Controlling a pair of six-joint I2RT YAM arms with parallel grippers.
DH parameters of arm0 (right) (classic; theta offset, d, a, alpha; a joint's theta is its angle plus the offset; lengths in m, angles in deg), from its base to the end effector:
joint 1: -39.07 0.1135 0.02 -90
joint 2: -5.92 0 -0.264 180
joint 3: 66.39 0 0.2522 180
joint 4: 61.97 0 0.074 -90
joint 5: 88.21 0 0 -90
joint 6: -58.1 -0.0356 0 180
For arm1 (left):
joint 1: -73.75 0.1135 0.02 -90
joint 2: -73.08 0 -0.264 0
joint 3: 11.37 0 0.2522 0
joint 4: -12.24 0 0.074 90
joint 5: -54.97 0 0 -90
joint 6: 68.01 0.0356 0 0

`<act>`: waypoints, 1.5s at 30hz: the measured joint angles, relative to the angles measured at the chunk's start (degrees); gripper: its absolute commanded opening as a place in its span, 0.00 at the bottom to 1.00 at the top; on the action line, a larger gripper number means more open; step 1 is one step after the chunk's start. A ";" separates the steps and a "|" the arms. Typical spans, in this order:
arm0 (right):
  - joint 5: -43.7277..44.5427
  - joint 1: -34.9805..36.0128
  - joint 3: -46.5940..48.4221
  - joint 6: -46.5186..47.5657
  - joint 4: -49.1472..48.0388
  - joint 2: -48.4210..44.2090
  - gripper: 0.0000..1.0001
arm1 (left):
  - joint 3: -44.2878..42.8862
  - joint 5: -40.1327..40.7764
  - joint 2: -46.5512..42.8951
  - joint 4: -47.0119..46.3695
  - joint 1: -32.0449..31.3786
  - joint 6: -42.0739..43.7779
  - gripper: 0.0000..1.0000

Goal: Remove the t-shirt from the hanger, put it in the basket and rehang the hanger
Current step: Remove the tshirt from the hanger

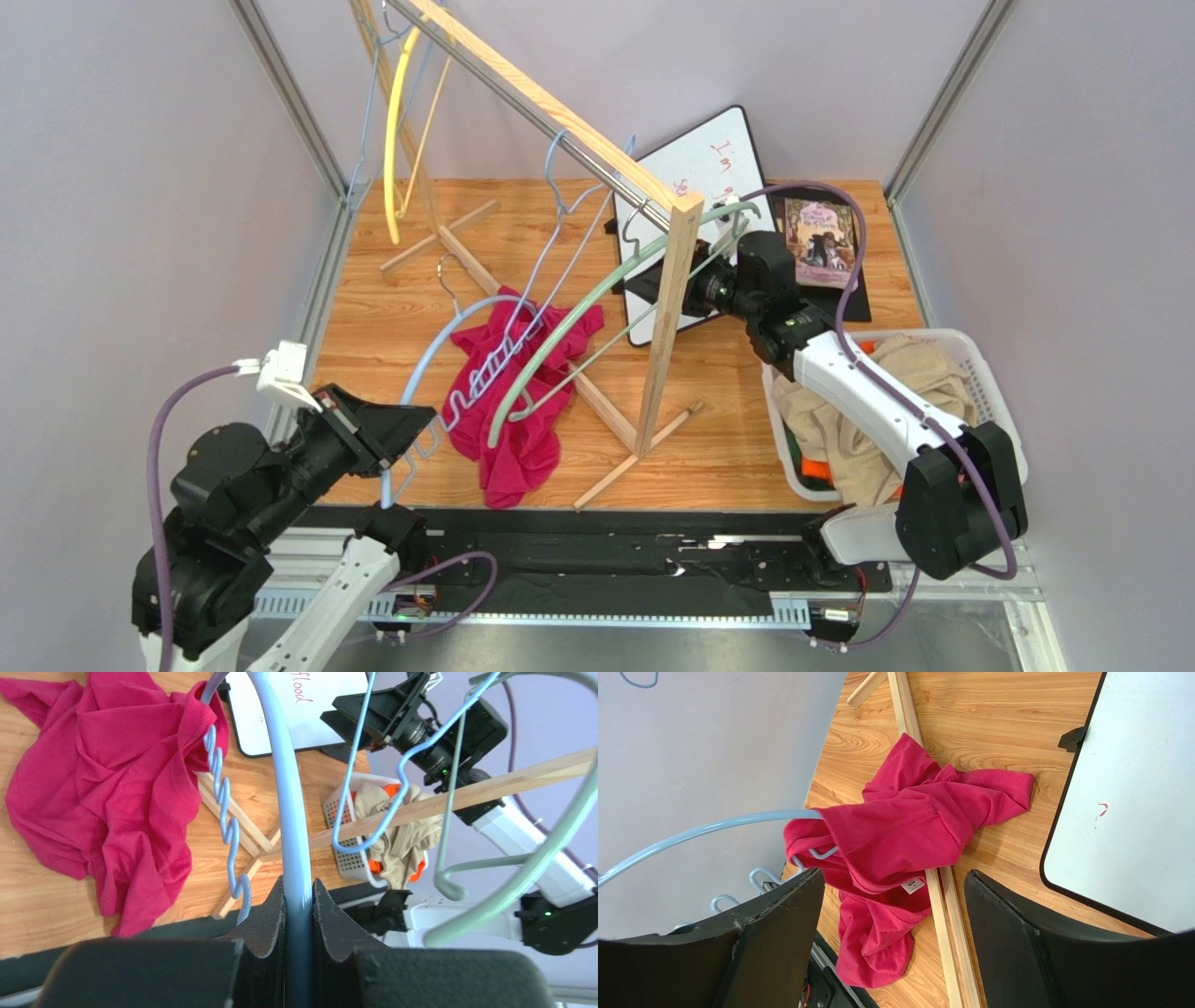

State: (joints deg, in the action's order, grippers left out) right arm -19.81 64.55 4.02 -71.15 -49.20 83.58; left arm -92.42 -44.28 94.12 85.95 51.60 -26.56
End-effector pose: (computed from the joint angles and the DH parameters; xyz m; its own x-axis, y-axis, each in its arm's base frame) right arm 0.2782 0.1471 0.3029 -0.6900 0.3229 -0.6479 -0.3560 0.6279 0.6921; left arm 0.0031 -0.0074 0.4009 -0.5325 -0.5819 -0.6146 0.1777 0.6331 -0.7534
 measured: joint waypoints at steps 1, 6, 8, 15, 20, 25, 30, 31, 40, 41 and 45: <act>0.00 0.00 0.00 0.11 0.17 0.00 0.79 | -1.36 0.39 0.11 0.96 0.00 -0.85 0.00; 0.00 0.00 -0.02 0.61 0.81 -0.13 0.78 | -3.67 0.13 0.20 1.97 0.00 -5.53 0.00; -0.13 0.00 -0.11 1.03 0.96 -0.33 0.79 | -3.10 -0.72 0.24 2.05 0.00 -7.30 0.00; -6.51 0.15 -0.81 2.12 -3.52 1.99 0.79 | 2.29 0.15 -4.61 -2.05 0.00 -11.26 0.00; -10.21 2.75 0.17 3.96 -4.85 8.48 0.74 | 6.60 -5.18 -3.43 -11.56 0.00 -13.18 0.00; -10.64 6.38 1.18 5.53 -5.07 12.09 0.64 | 7.13 -9.18 0.85 -16.61 0.00 -13.73 0.00; -10.25 6.91 1.18 5.90 -6.84 13.77 0.15 | 6.86 -10.67 0.72 -17.44 0.00 -13.53 0.00; -10.08 6.91 1.18 5.88 -7.04 14.05 0.05 | 6.69 -10.82 0.68 -17.40 0.00 -13.22 0.00; -2.14 6.93 1.16 5.77 -6.36 14.21 0.00 | 2.95 -10.78 0.02 -12.87 0.00 -7.67 0.00; -0.74 6.93 1.18 5.90 -5.79 14.21 0.00 | 1.77 -10.36 0.09 -11.32 0.00 -6.49 0.00; 4.87 6.91 2.10 6.12 -2.27 14.21 0.00 | -6.82 -8.37 0.35 -1.16 0.00 1.44 0.00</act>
State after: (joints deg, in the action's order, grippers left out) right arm -14.94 71.45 6.12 -65.03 -51.47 97.79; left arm -99.24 -52.66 94.47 84.79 51.60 -25.12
